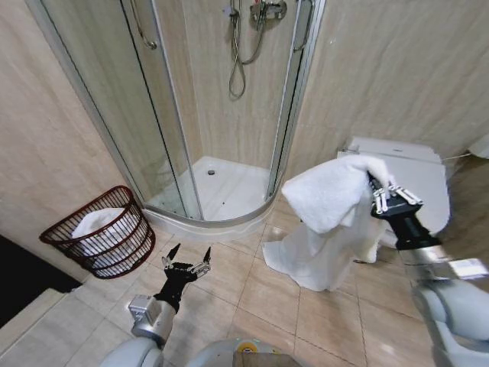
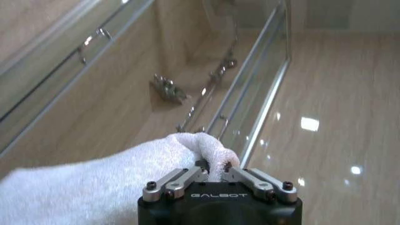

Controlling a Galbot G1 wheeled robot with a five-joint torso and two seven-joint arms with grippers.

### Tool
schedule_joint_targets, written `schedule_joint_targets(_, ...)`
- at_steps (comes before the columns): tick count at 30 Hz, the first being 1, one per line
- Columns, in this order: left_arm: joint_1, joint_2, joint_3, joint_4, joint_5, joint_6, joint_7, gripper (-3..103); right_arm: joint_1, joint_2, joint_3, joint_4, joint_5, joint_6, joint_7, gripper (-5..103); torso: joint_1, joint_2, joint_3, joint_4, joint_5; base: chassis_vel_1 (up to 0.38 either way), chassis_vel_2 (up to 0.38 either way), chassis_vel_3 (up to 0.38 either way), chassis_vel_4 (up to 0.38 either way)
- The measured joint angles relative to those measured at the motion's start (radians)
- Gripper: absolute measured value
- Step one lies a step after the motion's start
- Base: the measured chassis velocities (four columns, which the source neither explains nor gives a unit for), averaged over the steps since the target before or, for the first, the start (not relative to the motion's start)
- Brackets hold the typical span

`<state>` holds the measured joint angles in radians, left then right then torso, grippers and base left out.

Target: Discard the used towel into the hamper.

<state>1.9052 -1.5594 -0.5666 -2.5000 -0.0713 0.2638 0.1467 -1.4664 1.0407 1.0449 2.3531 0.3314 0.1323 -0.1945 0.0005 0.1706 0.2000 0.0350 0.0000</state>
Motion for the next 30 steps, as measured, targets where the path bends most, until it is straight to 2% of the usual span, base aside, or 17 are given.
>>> schedule_joint_targets(5, 0.000, 0.000, 0.000, 0.000, 0.000, 0.000, 0.000, 100, -0.009, -0.004, 0.022, 0.036, 0.052, 0.004, 0.001, 7, 0.000, 0.000, 0.000, 0.0000, 0.0000, 0.000, 0.000, 0.000, 0.000)
schedule_joint_targets(10, 0.000, 0.000, 0.000, 0.000, 0.000, 0.000, 0.000, 100, -0.021, 0.019, 0.046, 0.087, 0.085, 0.016, 0.037, 7, 0.000, 0.000, 0.001, -0.0001, 0.0001, 0.000, 0.000, 0.000, 0.000)
schedule_joint_targets(11, 0.000, 0.000, 0.000, 0.000, 0.000, 0.000, 0.000, 100, -0.023, 0.021, 0.052, 0.108, 0.090, 0.017, 0.082, 7, 0.000, 0.003, 0.002, -0.0001, 0.0001, 0.000, 0.000, 0.000, 0.000)
schedule_joint_targets(14, 0.000, 0.000, 0.000, 0.000, 0.000, 0.000, 0.000, 100, -0.019, 0.005, 0.096, 0.149, 0.132, 0.011, 0.141, 7, 0.003, 0.012, 0.007, -0.0001, -0.0003, 0.000, 0.000, 0.000, 0.000)
schedule_joint_targets(25, 0.000, 0.000, 0.000, 0.000, 0.000, 0.000, 0.000, 100, -0.027, -0.051, 0.295, 0.134, 0.251, 0.037, 0.145, 7, 0.017, 0.058, 0.040, -0.0002, 0.0001, 0.000, 0.000, 0.000, 0.000)
schedule_joint_targets(30, 0.000, 0.000, 0.000, 0.000, 0.000, 0.000, 0.000, 100, -0.033, -0.051, 0.317, 0.136, 0.277, 0.042, 0.171, 7, 0.026, 0.079, 0.053, 0.0000, 0.0000, 0.000, 0.000, 0.000, 0.000)
